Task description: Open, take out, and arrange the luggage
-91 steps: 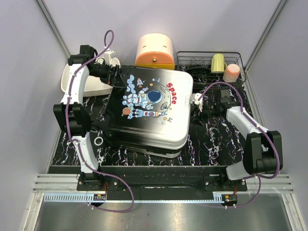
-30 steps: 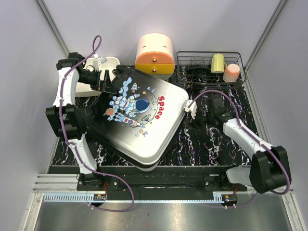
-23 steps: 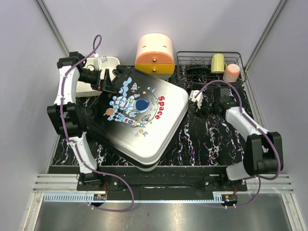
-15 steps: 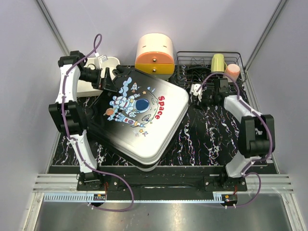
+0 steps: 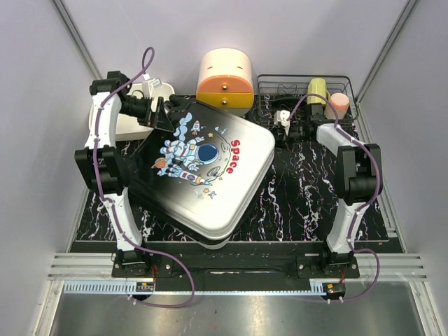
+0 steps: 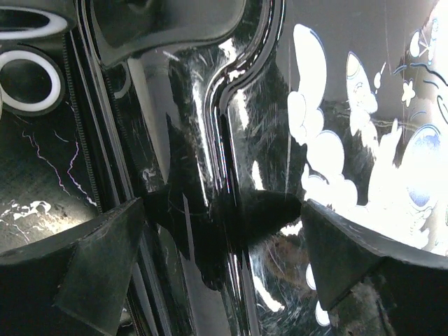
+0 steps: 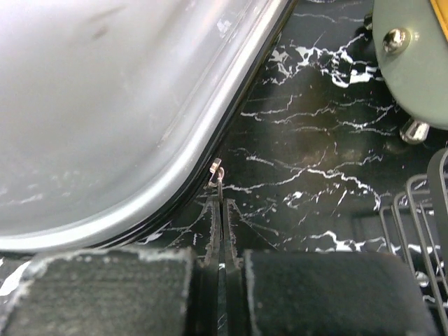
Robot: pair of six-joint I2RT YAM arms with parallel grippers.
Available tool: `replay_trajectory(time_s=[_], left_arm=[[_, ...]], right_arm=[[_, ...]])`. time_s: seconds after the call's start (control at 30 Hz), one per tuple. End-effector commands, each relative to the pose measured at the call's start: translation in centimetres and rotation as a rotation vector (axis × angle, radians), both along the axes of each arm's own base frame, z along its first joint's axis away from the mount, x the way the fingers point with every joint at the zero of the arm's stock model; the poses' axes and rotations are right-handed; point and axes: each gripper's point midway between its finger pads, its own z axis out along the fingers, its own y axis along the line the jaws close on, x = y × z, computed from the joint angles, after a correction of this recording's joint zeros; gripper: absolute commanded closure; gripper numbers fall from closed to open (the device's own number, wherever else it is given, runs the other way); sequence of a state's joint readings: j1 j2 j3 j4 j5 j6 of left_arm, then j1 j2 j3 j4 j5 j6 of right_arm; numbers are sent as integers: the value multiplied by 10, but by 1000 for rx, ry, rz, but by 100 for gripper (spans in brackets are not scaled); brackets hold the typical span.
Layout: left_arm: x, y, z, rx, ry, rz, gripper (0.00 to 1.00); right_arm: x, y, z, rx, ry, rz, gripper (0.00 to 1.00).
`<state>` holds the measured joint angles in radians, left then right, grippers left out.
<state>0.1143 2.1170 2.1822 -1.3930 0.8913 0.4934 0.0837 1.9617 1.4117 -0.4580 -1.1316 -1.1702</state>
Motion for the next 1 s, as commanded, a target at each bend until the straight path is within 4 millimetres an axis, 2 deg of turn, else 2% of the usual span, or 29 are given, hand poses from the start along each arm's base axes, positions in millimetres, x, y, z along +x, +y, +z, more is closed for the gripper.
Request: replay_trajectory(time_s=[0.0, 0.07, 0.13, 0.27, 0.47, 0.57, 0.67, 0.7, 0.73, 0.77, 0.8, 0.83, 0.87, 0.9, 0.97], left_arm=[[-7, -34, -51, 50, 84, -140, 8], [-8, -37, -57, 55, 99, -154, 10], [-15, -55, -61, 58, 107, -204, 11], [-24, -71, -67, 45, 140, -240, 13], [-42, -82, -70, 27, 200, -253, 14], [-44, -78, -67, 37, 200, -238, 13], [-38, -66, -53, 3, 196, -174, 9], [-33, -54, -49, -5, 189, -136, 9], [-30, -48, -39, -8, 161, -114, 8], [-27, -38, -36, -5, 145, -86, 7], [-23, -21, -31, -4, 128, -39, 6], [-19, -12, -29, 0, 111, -10, 6], [-18, -3, -20, -2, 86, 12, 5], [-17, 15, -18, -5, 81, 58, 5], [-19, 31, -12, -4, 65, 93, 4]], right_arm=[[22, 37, 53, 146, -217, 142, 100], [26, 47, 51, 170, -202, 153, 100], [28, 53, 52, 192, -200, 163, 100], [43, 65, 43, 216, -179, 167, 100], [77, 76, 58, 316, -232, 96, 100], [77, 76, 70, 338, -240, 86, 97], [67, 71, 83, 334, -254, 62, 72], [67, 67, 88, 329, -266, 41, 53], [66, 61, 85, 315, -240, 11, 46], [62, 56, 94, 294, -278, -9, 41], [68, 48, 94, 259, -292, -66, 35], [64, 41, 79, 204, -215, -101, 27], [67, 34, 92, 164, -291, -117, 23], [73, 24, 91, 126, -285, -181, 20], [73, 3, 100, 90, -262, -248, 14]])
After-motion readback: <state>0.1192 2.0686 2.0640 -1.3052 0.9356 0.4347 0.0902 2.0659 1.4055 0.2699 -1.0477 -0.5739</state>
